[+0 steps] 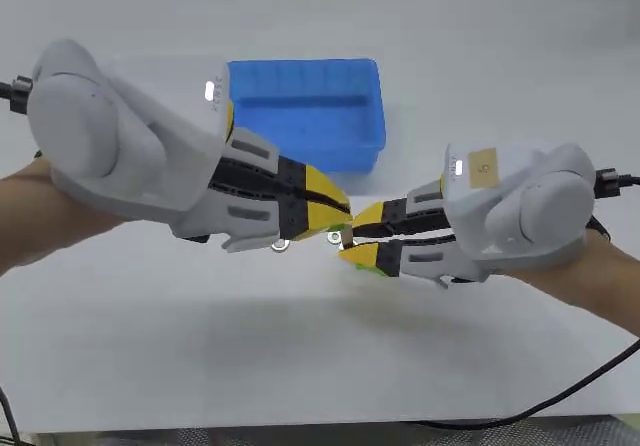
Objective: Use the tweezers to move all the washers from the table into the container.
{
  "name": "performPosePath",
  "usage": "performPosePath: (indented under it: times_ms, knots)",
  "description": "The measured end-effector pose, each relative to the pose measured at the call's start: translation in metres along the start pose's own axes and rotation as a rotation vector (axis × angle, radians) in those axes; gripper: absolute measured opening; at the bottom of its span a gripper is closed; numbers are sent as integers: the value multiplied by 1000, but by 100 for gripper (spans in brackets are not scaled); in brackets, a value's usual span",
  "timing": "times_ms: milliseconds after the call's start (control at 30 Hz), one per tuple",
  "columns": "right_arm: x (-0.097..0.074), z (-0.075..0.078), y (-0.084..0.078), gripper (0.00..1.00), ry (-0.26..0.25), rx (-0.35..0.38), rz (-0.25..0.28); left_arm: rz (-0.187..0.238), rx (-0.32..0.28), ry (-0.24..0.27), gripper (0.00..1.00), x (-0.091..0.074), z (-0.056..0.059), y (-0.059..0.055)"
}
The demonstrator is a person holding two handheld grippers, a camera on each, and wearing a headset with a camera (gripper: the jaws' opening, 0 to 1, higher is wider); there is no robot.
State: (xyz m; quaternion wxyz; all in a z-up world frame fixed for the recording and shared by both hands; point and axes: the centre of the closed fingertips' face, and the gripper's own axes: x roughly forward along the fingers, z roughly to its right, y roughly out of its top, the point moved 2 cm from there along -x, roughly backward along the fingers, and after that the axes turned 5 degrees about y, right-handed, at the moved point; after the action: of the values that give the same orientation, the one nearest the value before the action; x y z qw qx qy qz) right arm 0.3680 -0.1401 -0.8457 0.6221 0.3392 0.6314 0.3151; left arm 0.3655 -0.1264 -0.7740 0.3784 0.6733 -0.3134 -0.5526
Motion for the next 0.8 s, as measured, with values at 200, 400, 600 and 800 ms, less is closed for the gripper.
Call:
performPosePath:
  times_ms: [200,400,600,800]
  knots:
    - [0,-1,0,12,24,-23,-1,4,-24,-25,5,0,3,0]
    - [1,-2,0,11,31,-37,-1,6,-40,-30,5,-1,0,-2]
    - [2,-1,1,10,34,-32,-4,7,-43,-36,5,-2,1,-2]
    - [-2,-3,12,10,34,-28,19,41,-54,-30,5,-8,0,7]
